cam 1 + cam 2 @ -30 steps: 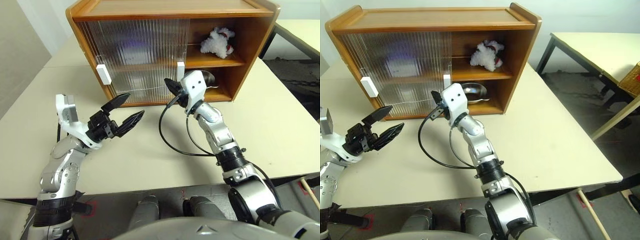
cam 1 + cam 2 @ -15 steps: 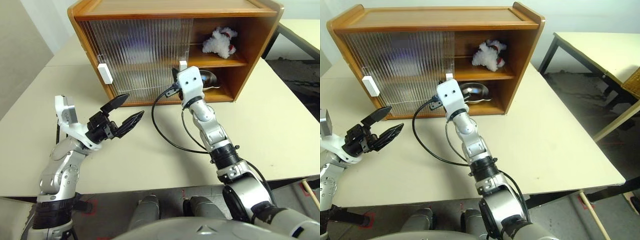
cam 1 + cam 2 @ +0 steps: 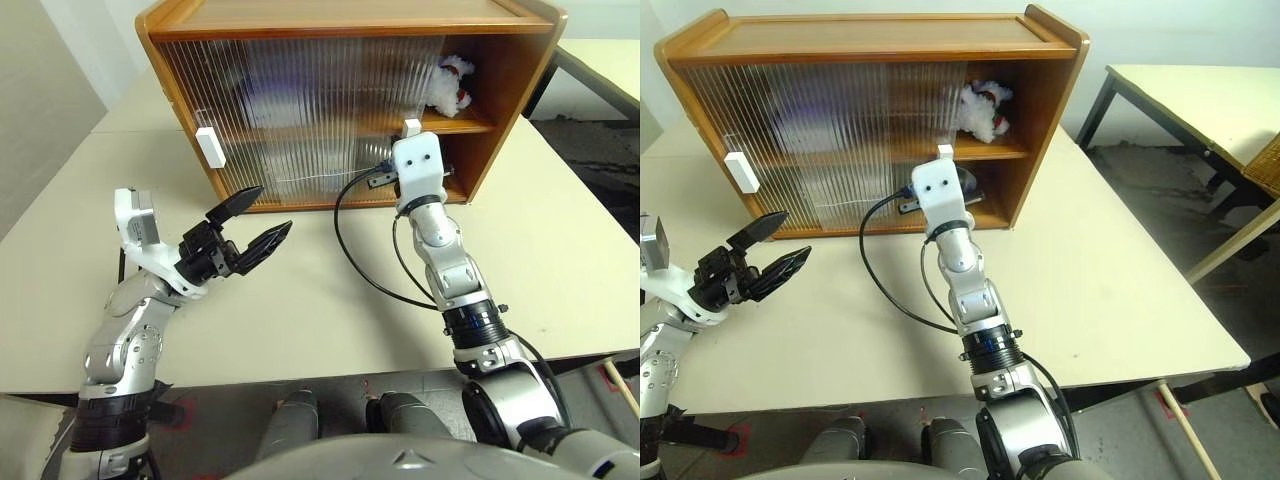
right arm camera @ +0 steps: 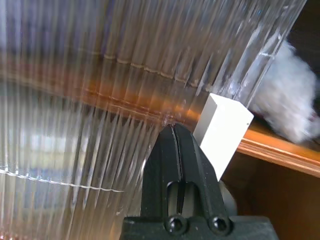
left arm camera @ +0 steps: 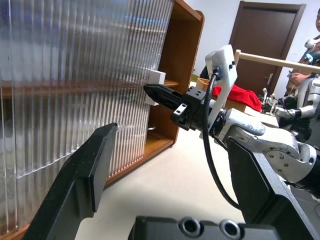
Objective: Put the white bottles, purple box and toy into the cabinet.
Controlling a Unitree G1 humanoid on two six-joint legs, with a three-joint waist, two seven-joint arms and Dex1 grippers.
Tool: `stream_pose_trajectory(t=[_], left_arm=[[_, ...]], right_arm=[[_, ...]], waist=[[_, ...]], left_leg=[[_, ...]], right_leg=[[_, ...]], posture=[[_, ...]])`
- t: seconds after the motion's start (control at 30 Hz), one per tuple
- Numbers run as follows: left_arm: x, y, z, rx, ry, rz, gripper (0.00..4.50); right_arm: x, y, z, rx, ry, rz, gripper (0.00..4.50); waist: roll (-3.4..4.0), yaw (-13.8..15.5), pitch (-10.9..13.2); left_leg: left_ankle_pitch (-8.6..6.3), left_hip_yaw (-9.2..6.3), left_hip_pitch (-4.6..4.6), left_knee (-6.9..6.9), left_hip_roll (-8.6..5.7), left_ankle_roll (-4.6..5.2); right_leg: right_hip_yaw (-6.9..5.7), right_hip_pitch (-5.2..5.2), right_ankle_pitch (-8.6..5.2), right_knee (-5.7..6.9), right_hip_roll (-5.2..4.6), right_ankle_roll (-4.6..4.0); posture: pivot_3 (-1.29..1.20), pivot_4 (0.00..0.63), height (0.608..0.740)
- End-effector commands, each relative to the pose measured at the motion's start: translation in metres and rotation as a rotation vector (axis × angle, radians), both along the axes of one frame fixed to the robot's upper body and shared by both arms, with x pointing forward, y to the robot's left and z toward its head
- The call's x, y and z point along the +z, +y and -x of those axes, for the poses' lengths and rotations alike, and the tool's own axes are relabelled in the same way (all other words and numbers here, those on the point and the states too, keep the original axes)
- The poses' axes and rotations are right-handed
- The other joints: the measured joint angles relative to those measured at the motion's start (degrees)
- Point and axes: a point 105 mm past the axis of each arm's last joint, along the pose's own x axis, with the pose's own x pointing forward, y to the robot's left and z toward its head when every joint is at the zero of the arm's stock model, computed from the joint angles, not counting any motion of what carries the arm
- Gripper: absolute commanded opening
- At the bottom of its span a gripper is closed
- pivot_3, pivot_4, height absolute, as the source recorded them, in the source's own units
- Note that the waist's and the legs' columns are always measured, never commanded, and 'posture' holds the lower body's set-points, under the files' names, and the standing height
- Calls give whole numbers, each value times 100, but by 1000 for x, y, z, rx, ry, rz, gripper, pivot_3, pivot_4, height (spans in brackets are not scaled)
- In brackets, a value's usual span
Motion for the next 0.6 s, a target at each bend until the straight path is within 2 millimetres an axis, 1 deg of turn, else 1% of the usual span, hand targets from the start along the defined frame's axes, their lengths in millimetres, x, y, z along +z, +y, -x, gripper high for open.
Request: stream_pose_trajectory(t=[0.03, 0.1, 0.17, 0.27, 0.33, 0.43, 0.6], left_arm=[[-4, -2, -2, -8, 10, -12, 4500], [-4, -1, -2, -10, 10, -13, 4500], [-4, -1, -2, -12, 9, -14, 4500], [-4, -2, -3, -15, 8, -13, 4500], [-4, -2, -3, -18, 8, -14, 4500], [-3, -3, -4, -21, 7, -14, 4500], [-3, -3, -5, -25, 6, -13, 4500]], right_arm=[[0, -34, -4, -156, -7, -9, 18], [4, -42, -4, -213, -29, 8, 18], [5, -46, -4, -239, -40, 15, 18], [9, -60, -7, -290, -47, -6, 18], [9, -66, -7, -306, -45, -16, 18], [10, -73, -8, -330, -49, -18, 18], [11, -79, -8, -358, -60, -10, 18]], waist=[[0, -3, 0], [0, -21, 0], [0, -47, 0], [0, -71, 0], [0, -70, 0], [0, -86, 0], [0, -100, 0]], left_leg=[[0, 0, 0, 4, 0, 0], [0, 0, 0, 9, 0, 0], [0, 0, 0, 10, 0, 0], [1, 0, 1, 7, 0, 1], [1, 0, 1, 6, 0, 2], [1, 1, 1, 7, 0, 2], [2, 1, 1, 6, 0, 3]], right_leg=[[0, 1, 2, 0, 0, 3], [2, 2, 5, 0, 0, 8], [2, 2, 8, 1, 0, 12], [2, 1, 11, 1, 0, 15], [2, 1, 11, 1, 0, 17], [2, 1, 9, 0, 0, 21], [3, 1, 7, -1, 0, 25]], posture=[[1, 56, 740], [-1, 54, 740], [-1, 54, 740], [-3, 54, 740], [-3, 54, 740], [-16, 53, 740], [-18, 53, 740]])
